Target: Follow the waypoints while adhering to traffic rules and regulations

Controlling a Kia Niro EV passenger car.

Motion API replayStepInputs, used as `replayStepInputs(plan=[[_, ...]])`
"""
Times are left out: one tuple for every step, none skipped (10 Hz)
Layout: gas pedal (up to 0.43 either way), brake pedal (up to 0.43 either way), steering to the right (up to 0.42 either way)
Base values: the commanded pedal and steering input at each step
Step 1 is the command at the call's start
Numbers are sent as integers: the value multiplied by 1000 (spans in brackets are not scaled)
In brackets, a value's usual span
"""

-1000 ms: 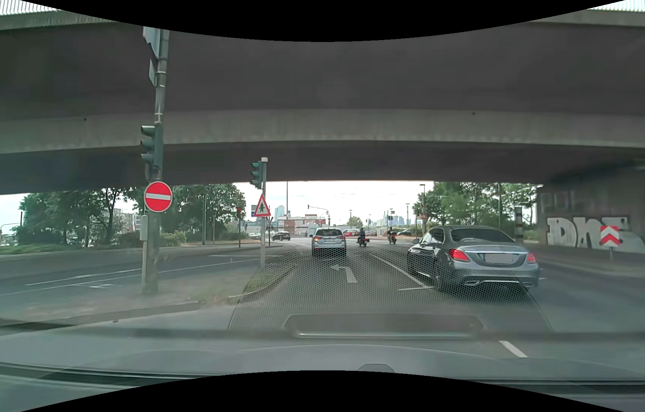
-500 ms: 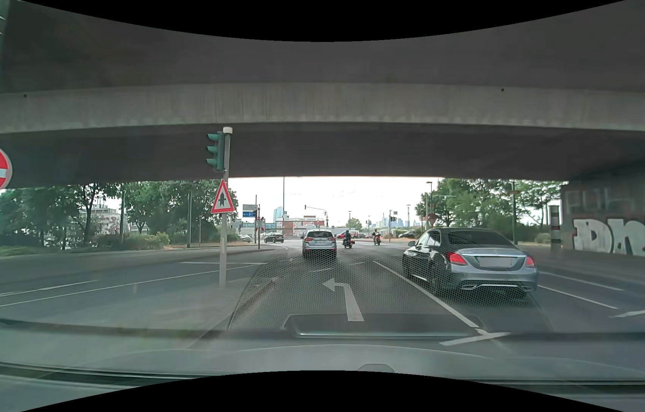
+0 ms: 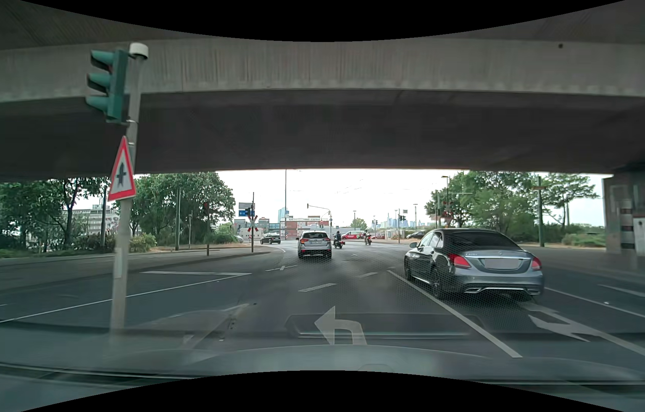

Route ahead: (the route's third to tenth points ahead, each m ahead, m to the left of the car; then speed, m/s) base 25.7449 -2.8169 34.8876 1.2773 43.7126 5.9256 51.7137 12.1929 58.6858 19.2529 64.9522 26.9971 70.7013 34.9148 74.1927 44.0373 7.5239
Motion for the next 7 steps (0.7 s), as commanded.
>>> replayStepInputs(plan=[[39, 0, -35], [20, 0, -39], [0, 0, -39], [0, 0, -39], [0, 0, -39], [0, 0, -39], [0, 0, -39]])
